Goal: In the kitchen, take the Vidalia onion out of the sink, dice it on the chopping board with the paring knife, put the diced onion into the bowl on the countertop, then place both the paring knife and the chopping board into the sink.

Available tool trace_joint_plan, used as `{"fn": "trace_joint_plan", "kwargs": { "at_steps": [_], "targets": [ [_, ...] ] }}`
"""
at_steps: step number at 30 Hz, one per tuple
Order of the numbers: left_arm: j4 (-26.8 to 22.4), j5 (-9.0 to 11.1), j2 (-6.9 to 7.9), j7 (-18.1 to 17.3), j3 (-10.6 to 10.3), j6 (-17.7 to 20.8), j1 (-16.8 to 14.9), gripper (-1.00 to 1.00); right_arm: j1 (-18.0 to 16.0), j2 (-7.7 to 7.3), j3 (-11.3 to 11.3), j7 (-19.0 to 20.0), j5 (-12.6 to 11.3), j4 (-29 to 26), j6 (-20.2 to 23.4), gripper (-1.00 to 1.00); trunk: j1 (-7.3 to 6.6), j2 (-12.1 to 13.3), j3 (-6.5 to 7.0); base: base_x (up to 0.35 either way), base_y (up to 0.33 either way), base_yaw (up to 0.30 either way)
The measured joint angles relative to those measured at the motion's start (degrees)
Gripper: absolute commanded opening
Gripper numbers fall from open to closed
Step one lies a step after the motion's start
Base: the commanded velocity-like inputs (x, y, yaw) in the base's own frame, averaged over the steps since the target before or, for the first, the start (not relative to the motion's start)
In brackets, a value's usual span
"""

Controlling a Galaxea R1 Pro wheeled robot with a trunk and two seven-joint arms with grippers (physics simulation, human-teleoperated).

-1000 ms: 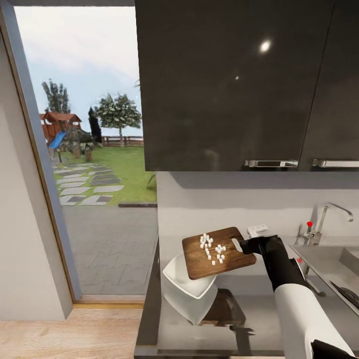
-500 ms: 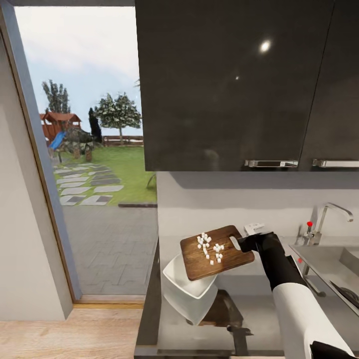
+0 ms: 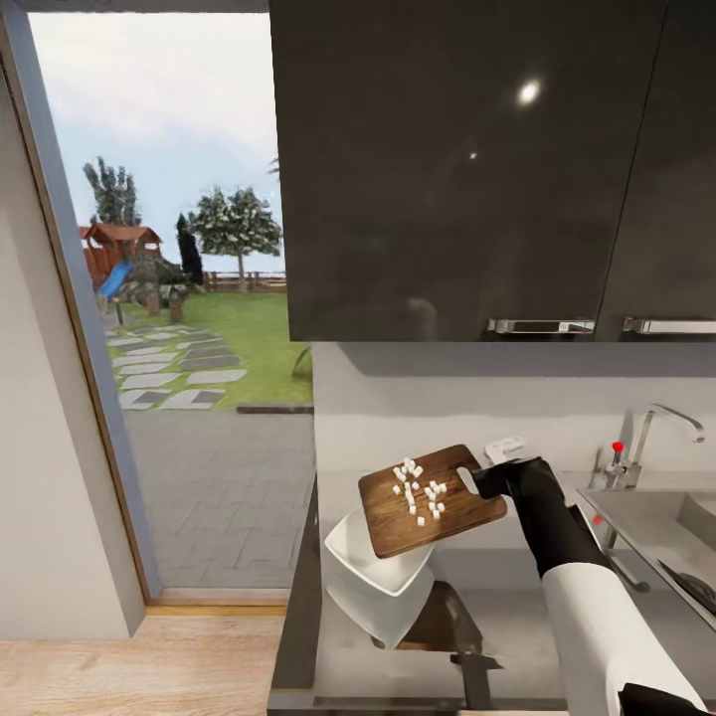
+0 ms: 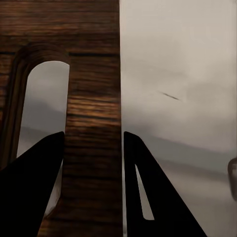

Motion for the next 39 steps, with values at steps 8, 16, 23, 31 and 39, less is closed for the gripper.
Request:
{"fn": "trace_joint_plan", "kwargs": {
  "at_steps": [8,16,23,31,39],
  "targets": [
    [0.00,0.00,0.00,0.00,0.00,0.06,0.00,1.00,-0.05,0.00,0.26,-1.42,0.04,-0.02,0.10,-1.00,0.00,0.00,0.00,0.000,0.000,0.000],
    [0.02,0.00,0.00,0.02,0.00,0.09,0.00,1.00,-0.08,0.00,0.31,-2.23,0.05,-0.02,0.09,-1.00,0.00,0.00,0.00,0.000,0.000,0.000],
    [0.02,0.00,0.00,0.02,0.00,0.09,0.00,1.00,-0.07,0.17,0.37,-4.18,-0.01,-0.01,0.11,-1.00,0.00,0.00,0.00,0.000,0.000,0.000],
    [0.00,0.00,0.00,0.01,0.00,0.09,0.00,1.00,-0.07,0.18,0.40,-4.43,0.06,-0.01,0.11,-1.00,0.00,0.00,0.00,0.000,0.000,0.000],
    [0.01,-0.01,-0.09,0.07,-0.01,0.03,0.00,1.00,-0.16,1.52,2.90,-7.18,-0.03,-0.01,0.15,-1.00,0.00,0.00,0.00,0.000,0.000,0.000]
  ]
}}
